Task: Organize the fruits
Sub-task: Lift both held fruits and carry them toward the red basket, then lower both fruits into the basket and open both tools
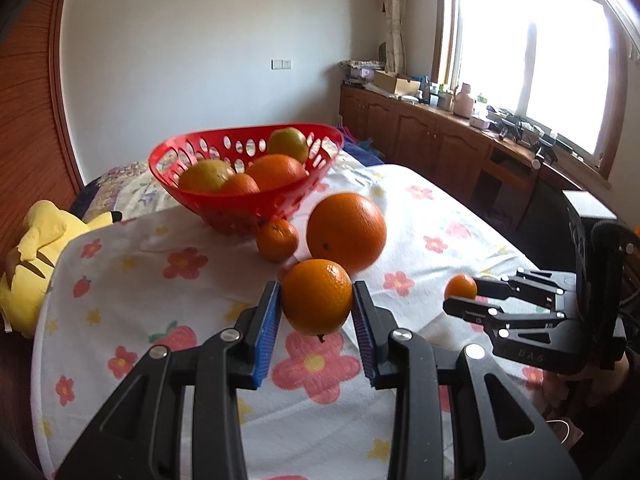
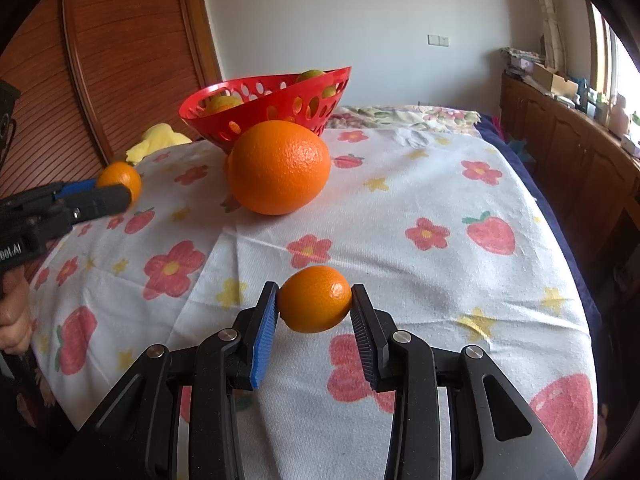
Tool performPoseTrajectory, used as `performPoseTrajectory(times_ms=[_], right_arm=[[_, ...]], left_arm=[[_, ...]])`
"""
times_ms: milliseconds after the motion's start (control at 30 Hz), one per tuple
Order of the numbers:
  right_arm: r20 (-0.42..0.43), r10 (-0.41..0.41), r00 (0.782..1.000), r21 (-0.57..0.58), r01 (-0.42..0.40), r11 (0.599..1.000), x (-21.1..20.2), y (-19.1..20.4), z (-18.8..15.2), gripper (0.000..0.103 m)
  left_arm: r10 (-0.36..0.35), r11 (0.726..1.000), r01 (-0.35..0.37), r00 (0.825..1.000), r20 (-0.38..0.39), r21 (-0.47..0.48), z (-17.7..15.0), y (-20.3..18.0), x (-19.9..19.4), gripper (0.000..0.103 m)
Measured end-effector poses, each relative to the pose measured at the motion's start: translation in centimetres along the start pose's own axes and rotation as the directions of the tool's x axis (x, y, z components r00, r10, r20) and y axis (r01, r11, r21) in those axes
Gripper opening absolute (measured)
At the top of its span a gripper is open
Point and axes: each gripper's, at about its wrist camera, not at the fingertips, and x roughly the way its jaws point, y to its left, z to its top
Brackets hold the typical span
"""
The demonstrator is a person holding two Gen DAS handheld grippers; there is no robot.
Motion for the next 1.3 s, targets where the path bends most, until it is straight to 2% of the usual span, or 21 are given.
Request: performPoseTrajectory(times_ms=[333,767,1000,1300], right_arm=[[0.041,-0.004,0.999,-0.046,0.006,0.999,-1.2,0.3,2.1,0.036],[0.164,0.006,0.986,-0.142,0.018,0.990,-3.3,1.5,10.0,0.036],[0.189,0.025,0.982,-0.182,0.010,0.983,-2.0,2.4,13.9,0.036],[0.167,0.047,0.985,-0.242,-0.005,0.970,2.6,3.2,17.9,0.036]], left_arm=[[0.030,1.000,-0.030,0.998,0.062,-0.010,2.8,1.8,-0.9,0.034],[0.082,0.997,-0.082,0.990,0.118,-0.008,6.5,3.7,-0.5,0.034],[0.102,0.995,-0.102,0.987,0.126,-0.008,8.4,5.2,0.7,0.034],[0.125,0.992,-0.124,0.986,0.113,-0.012,10.8,7.4,4.0,0.034]])
